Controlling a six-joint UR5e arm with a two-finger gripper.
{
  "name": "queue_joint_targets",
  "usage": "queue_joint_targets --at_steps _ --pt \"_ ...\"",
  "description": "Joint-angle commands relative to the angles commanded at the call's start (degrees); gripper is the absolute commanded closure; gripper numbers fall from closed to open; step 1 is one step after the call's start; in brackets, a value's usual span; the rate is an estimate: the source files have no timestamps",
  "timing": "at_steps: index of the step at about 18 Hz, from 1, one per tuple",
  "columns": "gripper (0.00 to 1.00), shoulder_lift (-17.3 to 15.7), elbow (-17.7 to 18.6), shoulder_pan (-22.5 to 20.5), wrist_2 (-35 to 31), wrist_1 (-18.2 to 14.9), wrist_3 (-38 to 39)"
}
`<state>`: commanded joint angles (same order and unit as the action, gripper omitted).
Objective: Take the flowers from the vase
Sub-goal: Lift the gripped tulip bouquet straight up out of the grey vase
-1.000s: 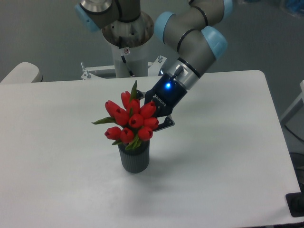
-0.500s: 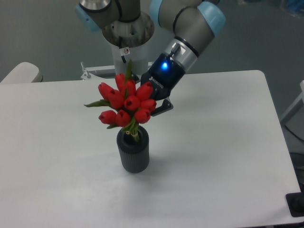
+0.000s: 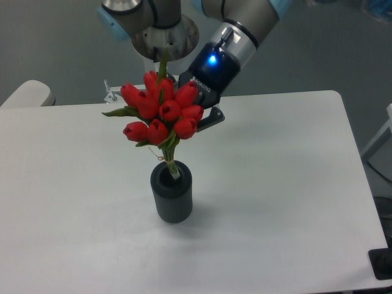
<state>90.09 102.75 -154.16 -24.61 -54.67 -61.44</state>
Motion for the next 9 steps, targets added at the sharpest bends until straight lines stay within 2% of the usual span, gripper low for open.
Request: queue_joint_targets --at_steps 4,9 --pt "0.69 -0.4 -2.4 -0.1 0.6 0.0 3.3" --pt "0.69 -0.2 -4.4 -1.6 0.5 0.3 3.4"
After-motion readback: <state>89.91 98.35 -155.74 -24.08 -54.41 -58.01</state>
